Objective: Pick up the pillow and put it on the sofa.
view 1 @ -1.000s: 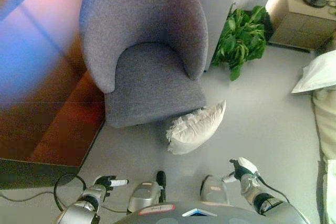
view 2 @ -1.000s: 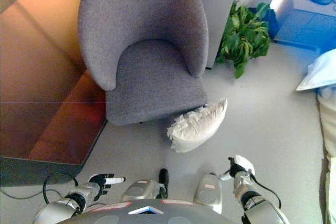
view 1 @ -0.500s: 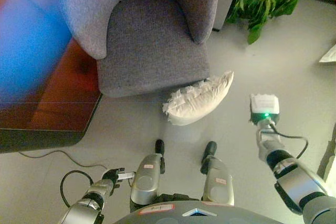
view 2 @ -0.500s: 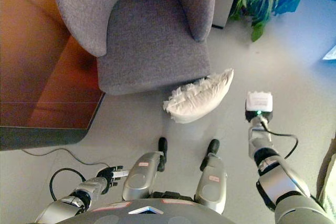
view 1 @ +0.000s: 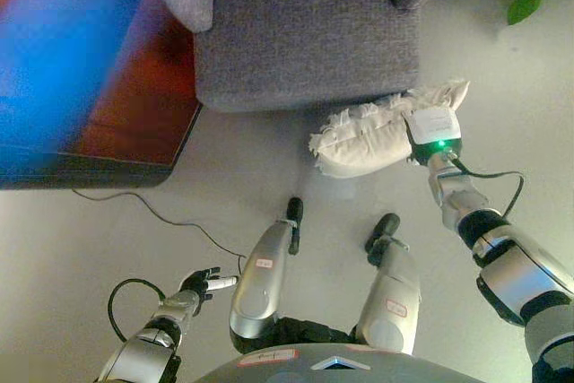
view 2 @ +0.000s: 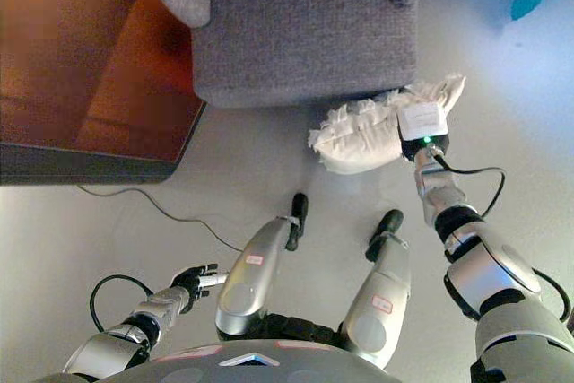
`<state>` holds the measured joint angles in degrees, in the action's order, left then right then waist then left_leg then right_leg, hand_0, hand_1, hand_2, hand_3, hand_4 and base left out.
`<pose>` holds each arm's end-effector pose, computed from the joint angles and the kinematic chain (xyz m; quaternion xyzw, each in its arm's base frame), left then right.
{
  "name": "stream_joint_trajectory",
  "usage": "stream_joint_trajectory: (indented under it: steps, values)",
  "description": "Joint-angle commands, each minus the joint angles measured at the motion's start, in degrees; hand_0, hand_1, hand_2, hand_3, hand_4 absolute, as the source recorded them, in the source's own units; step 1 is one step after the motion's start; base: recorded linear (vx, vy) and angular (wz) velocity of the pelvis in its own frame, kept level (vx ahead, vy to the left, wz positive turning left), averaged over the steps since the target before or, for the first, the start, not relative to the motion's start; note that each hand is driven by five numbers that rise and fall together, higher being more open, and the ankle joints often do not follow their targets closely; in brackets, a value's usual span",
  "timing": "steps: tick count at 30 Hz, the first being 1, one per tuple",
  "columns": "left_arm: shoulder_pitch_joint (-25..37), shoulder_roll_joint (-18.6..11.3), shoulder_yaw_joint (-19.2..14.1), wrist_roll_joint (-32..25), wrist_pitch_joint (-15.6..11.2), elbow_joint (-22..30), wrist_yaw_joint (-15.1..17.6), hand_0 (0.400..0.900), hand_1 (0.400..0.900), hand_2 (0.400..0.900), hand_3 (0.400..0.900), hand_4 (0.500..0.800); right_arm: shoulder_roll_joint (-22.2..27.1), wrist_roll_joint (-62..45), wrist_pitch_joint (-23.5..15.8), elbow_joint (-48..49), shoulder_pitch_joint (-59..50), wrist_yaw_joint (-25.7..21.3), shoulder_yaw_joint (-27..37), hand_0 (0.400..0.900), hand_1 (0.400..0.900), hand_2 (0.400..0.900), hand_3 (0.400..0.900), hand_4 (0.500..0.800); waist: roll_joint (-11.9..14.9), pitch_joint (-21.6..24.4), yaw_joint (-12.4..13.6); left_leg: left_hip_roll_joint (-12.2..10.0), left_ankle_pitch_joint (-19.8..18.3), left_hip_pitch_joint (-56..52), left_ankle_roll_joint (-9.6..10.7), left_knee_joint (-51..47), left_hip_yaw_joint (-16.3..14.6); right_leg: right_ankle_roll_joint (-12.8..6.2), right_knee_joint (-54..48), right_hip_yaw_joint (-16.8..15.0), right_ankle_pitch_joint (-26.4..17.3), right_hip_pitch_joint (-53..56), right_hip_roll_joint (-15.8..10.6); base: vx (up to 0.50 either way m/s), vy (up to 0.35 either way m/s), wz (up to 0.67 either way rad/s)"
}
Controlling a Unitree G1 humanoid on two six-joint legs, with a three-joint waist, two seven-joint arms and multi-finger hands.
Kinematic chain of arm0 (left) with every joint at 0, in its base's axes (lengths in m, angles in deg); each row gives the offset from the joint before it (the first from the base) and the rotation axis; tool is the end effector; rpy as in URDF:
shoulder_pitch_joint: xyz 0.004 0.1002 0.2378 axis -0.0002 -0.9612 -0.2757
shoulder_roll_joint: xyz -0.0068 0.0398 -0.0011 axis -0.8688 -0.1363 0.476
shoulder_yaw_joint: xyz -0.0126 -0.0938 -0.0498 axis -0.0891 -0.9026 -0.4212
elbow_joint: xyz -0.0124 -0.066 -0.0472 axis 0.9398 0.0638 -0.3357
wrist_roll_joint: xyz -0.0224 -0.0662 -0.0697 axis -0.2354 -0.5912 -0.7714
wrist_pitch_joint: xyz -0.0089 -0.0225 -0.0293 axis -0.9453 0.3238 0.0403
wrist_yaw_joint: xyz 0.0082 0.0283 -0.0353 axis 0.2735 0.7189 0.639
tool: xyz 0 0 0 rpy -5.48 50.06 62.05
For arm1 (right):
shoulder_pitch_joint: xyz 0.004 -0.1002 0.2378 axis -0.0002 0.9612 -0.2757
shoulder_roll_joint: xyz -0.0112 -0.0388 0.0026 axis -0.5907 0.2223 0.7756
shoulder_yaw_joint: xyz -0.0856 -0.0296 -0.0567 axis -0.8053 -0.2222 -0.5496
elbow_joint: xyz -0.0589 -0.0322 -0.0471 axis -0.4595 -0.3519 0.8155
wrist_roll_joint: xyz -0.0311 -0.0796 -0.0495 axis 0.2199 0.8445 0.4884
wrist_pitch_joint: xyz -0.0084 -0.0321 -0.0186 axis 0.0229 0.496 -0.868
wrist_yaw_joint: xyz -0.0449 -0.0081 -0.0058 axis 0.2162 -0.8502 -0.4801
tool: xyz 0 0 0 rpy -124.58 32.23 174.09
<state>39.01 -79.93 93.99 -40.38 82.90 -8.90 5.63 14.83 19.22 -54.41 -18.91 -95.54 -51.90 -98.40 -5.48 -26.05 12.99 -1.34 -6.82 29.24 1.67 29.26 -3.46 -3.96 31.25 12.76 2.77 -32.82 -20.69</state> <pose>0.1272 0.2304 -0.1013 0.0979 0.5410 0.0235 0.8350 0.3034 -0.2535 0.0536 -0.8185 0.0436 -0.0224 0.5724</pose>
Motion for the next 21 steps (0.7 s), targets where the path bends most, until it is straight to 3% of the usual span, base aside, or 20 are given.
stream_joint_trajectory:
  steps: [1, 7, 8, 21]
  values:
    - [-5.8, -3.2, -0.1, -0.8, -0.5, -2.4, 0.1, 0.9, 0.9, 0.9, 0.9, 0.8, 2.7, -3.1, 0.5, 4.7, -4.1, -1.6, 0.1, 0.9, 0.9, 0.9, 0.9, 0.8, 0.5, 0.9, 0.5, -1.9, -1.6, 1.7, 0.7, 2.6, 2.6, -1.83, 3.6, -3.2, 2.5, 1.7, -2.7, -0.02, 0.02, 0.15]
    - [-6.4, -2.7, 0.2, -1.2, -0.5, -2.0, 0.1, 0.9, 0.9, 0.9, 0.9, 0.8, 2.5, -2.4, 0.2, 4.8, -7.0, -1.1, -0.6, 0.9, 0.9, 0.9, 0.9, 0.8, -0.2, -0.3, 1.2, -1.5, -2.3, 4.5, 0.4, 5.6, 2.9, -1.46, 7.2, -3.6, 3.4, -1.1, -3.0, 0.0, 0.039, 0.06]
    - [-6.5, -2.7, 0.2, -1.9, -0.3, -2.0, 0.0, 0.9, 0.9, 0.9, 0.9, 0.8, 2.4, -2.4, 0.2, 4.7, -7.5, -1.1, -0.8, 0.9, 0.9, 0.9, 0.9, 0.8, -0.3, -0.5, 1.4, -1.5, -4.2, 4.5, 0.7, 7.0, 3.1, -1.99, 8.8, -4.1, 5.1, -1.2, -2.9, 0.05, 0.016, 0.05]
    - [-7.6, -2.8, 1.4, -3.6, -0.2, 0.7, 0.7, 0.9, 0.9, 0.9, 0.9, 0.8, 4.2, -7.1, 0.4, 4.8, -15.6, 2.1, -2.9, 0.9, 0.9, 0.9, 0.9, 0.8, -2.4, -2.7, 3.3, 0.8, -6.8, 15.1, -0.7, 17.7, 4.1, -0.32, 21.3, -6.3, 9.2, -12.1, -3.0, -0.04, 0.015, 0.06]
